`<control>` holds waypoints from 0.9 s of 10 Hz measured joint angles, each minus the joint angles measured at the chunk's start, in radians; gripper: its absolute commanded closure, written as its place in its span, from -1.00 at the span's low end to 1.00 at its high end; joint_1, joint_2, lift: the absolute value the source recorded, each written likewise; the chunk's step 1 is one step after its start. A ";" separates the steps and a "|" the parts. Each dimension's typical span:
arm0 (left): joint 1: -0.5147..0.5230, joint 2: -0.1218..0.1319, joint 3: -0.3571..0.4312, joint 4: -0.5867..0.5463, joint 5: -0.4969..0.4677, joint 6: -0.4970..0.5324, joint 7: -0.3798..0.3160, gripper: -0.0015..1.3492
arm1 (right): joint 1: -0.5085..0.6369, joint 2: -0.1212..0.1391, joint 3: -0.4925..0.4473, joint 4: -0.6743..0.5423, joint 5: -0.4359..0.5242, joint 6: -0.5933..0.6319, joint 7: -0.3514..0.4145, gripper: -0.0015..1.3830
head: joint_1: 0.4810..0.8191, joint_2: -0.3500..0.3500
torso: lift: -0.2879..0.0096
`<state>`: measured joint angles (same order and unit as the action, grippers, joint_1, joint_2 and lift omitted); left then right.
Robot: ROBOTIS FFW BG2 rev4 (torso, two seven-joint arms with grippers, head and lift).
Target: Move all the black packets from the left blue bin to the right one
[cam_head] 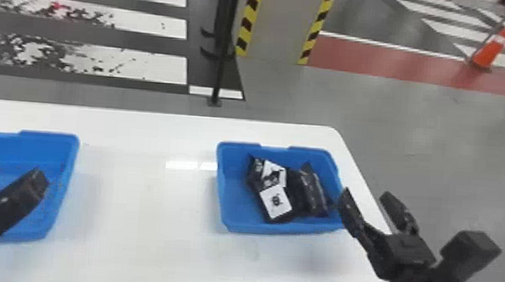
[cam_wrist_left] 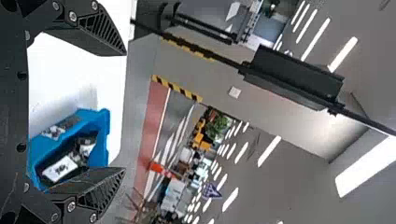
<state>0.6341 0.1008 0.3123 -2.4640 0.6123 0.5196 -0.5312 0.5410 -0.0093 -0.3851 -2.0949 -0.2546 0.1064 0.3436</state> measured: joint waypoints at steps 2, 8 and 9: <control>0.092 -0.043 0.062 -0.041 -0.074 -0.100 0.022 -0.72 | 0.168 0.007 0.030 -0.146 0.027 -0.067 -0.014 -0.81 | 0.27 -0.46 | -0.01; 0.242 -0.099 0.066 -0.048 -0.244 -0.197 0.084 -0.72 | 0.438 0.008 0.141 -0.283 0.024 -0.214 -0.061 -0.80 | 0.27 -0.06 | -0.01; 0.245 -0.100 0.071 -0.050 -0.263 -0.200 0.087 -0.72 | 0.438 0.008 0.151 -0.278 0.023 -0.215 -0.060 -0.80 | 0.27 0.01 | -0.01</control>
<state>0.8795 0.0005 0.3830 -2.5138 0.3495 0.3191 -0.4437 0.9787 -0.0015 -0.2344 -2.3728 -0.2321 -0.1082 0.2833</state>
